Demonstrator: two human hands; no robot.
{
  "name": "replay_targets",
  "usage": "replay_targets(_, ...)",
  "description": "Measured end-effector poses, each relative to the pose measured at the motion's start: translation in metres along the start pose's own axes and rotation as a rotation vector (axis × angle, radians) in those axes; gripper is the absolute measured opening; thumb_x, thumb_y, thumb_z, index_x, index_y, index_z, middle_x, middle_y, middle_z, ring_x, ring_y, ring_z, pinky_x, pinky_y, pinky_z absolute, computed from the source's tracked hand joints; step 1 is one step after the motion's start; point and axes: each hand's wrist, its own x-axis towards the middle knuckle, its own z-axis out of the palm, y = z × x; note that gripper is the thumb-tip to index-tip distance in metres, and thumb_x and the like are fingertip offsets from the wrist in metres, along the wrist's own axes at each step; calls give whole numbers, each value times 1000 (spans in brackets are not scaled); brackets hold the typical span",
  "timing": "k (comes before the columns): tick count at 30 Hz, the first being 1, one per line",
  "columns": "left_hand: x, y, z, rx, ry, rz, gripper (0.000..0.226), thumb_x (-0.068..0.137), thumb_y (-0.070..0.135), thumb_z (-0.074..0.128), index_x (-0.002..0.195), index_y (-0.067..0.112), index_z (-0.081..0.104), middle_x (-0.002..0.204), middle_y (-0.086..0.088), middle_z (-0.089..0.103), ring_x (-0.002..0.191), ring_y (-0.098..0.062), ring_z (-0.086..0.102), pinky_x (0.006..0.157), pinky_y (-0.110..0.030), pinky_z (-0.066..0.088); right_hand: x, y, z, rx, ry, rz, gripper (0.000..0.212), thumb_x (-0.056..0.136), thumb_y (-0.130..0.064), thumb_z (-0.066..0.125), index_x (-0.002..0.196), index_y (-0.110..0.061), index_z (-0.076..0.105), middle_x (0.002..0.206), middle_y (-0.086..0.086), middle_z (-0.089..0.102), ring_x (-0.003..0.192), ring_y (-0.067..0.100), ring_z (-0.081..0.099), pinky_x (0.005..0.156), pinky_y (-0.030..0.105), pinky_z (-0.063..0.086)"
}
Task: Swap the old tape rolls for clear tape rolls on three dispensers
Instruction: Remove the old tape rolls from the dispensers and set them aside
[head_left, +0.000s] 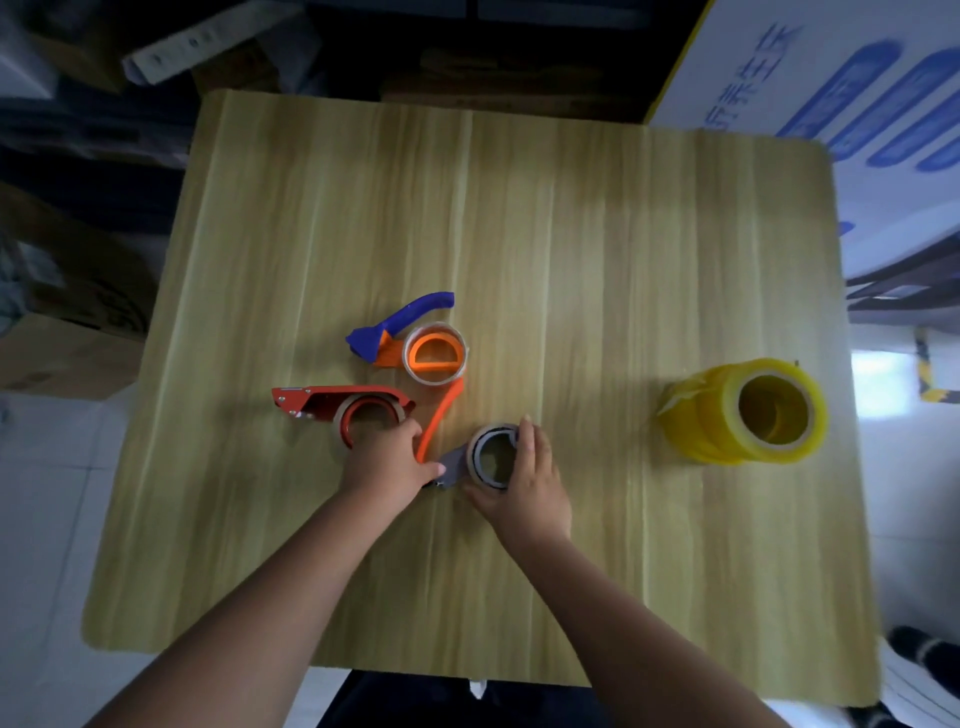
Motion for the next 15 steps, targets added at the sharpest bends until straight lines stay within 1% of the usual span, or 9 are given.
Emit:
replay_targets(2,-1,0,0,-15,-45,-23,63,72,51,76,123,21,55,97,1,69,87,-20,66,78,-38,57,0,2,4,65,48,22,110,70,-55,79,154,-16,20,151,7,40,133,24,45,86,36,51)
replay_targets(4,-4,2,-3,-51,-113,-34,75,72,47,79,133,17,49,116,-2,66,103,-23,64,86,-37,54,-1,5,8,113,125,5,103,66,-52,82,148,-18,29,143,5,50,125,23,54,80,35,54)
replay_targets(5,-6,2,-3,-74,-143,-33,76,71,44,81,134,16,48,118,-1,65,105,-23,63,88,-37,53,-1,7,11,125,156,-13,99,65,-52,83,144,-18,33,139,5,53,121,23,57,78,35,57)
replay_targets(6,-7,1,-3,-106,-166,-38,75,71,41,83,132,16,48,112,0,65,102,-22,64,88,-37,53,-1,9,12,130,175,-32,96,65,-52,84,140,-18,36,138,4,55,120,22,58,76,37,58)
replay_targets(8,-9,-4,-1,-178,-188,-53,73,69,34,86,129,15,49,99,4,66,90,-20,67,84,-39,56,1,11,14,133,178,-73,97,62,-51,85,139,-18,36,142,5,52,124,22,56,79,39,58)
replay_targets(10,-9,-10,3,-241,-188,-75,77,67,29,88,131,15,47,95,2,68,78,-18,70,73,-35,59,4,10,14,128,160,-109,101,60,-54,84,140,-19,34,149,4,46,128,22,53,80,36,57)
replay_targets(12,-10,-12,4,-307,-191,-100,81,66,23,88,135,15,45,89,-1,70,67,-16,71,61,-29,57,10,5,11,118,153,-126,97,61,-60,78,139,-20,35,145,2,50,118,23,60,72,36,57)
replay_targets(13,-10,-12,5,-343,-190,-112,83,66,21,89,136,15,45,87,-2,70,64,-17,72,60,-30,58,14,3,10,107,153,-136,92,63,-61,75,137,-20,38,139,3,54,110,25,63,67,35,57)
replay_targets(15,-8,-14,8,-397,-181,-134,86,64,20,89,137,15,44,84,-4,71,63,-19,73,66,-38,62,19,1,8,73,153,-167,85,66,-59,74,133,-16,44,129,5,59,100,26,65,62,34,55)
